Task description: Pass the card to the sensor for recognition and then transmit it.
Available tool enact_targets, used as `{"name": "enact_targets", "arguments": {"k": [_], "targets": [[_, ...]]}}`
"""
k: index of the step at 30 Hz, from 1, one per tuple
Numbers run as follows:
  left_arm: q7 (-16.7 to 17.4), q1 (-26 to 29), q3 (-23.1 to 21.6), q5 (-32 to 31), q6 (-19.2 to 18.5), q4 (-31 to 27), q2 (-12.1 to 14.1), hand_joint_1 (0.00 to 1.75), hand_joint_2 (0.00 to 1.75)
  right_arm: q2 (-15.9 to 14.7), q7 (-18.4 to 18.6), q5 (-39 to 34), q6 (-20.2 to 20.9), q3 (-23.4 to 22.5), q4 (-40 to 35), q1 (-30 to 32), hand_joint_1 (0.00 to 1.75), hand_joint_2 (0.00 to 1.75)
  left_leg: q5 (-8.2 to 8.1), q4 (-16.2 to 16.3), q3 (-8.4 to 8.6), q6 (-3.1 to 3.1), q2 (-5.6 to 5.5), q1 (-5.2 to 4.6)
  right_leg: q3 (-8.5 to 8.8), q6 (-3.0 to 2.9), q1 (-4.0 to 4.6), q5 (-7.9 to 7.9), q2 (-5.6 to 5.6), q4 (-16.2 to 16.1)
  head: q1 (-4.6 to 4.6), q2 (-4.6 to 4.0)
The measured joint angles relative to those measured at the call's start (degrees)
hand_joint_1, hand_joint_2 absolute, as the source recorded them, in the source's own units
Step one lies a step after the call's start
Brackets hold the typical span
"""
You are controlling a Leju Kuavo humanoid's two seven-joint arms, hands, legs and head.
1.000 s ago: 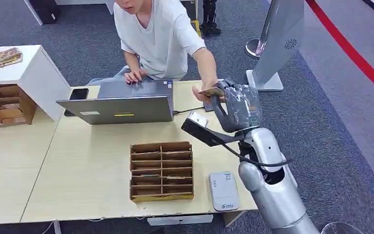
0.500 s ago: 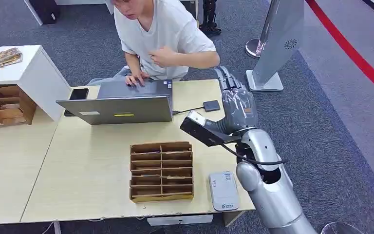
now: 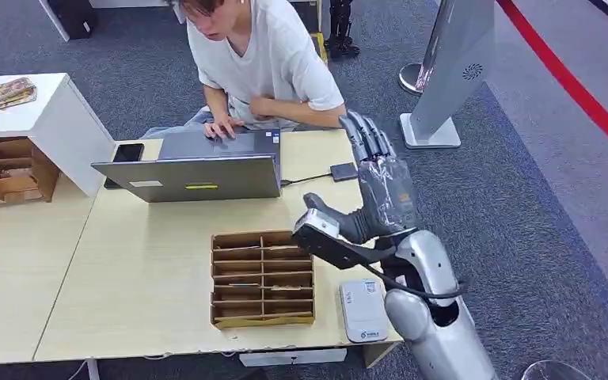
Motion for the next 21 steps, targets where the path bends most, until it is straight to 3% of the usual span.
{"name": "enact_targets", "arguments": {"k": [7, 8, 15, 21], "targets": [[0.0, 0.2, 0.7, 1.1, 1.0, 0.0, 0.1, 0.0, 0.0, 0.0, -5.4, -4.3, -2.3, 0.9, -4.7, 5.3, 0.0, 0.0, 0.0, 0.0, 0.0, 0.0, 0.0, 0.0, 0.0, 0.0, 0.0, 0.0, 0.0, 0.0, 0.0, 0.0], [0.0, 0.2, 0.8, 1.2, 1.2, 0.0, 0.1, 0.0, 0.0, 0.0, -6.1, -4.8, -2.4, 1.0, -5.1, 6.0, 0.0, 1.75, 0.0, 0.0, 0.0, 0.0, 0.0, 0.0, 0.0, 0.0, 0.0, 0.0, 0.0, 0.0, -0.02, 0.0], [0.0, 0.3, 1.9, 1.8, 1.9, 0.0, 0.4, 0.0, 0.0, 0.0, -10.0, -6.4, -3.5, 2.5, -6.3, 10.3, 0.0, 1.75, 0.0, 0.0, 0.0, 0.0, 0.01, 0.0, 0.0, 0.0, 0.0, 0.0, 0.0, 0.0, -0.02, 0.0], [0.0, 0.5, 2.8, 2.3, 2.5, 0.0, 0.5, 0.0, 0.0, 0.0, -11.0, -6.7, -4.2, 3.8, -6.2, 13.0, 0.0, 1.75, 0.0, 0.0, 0.0, 0.0, 0.01, 0.0, 0.0, 0.0, 0.0, 0.0, 0.0, 0.0, -0.02, 0.0]]}}
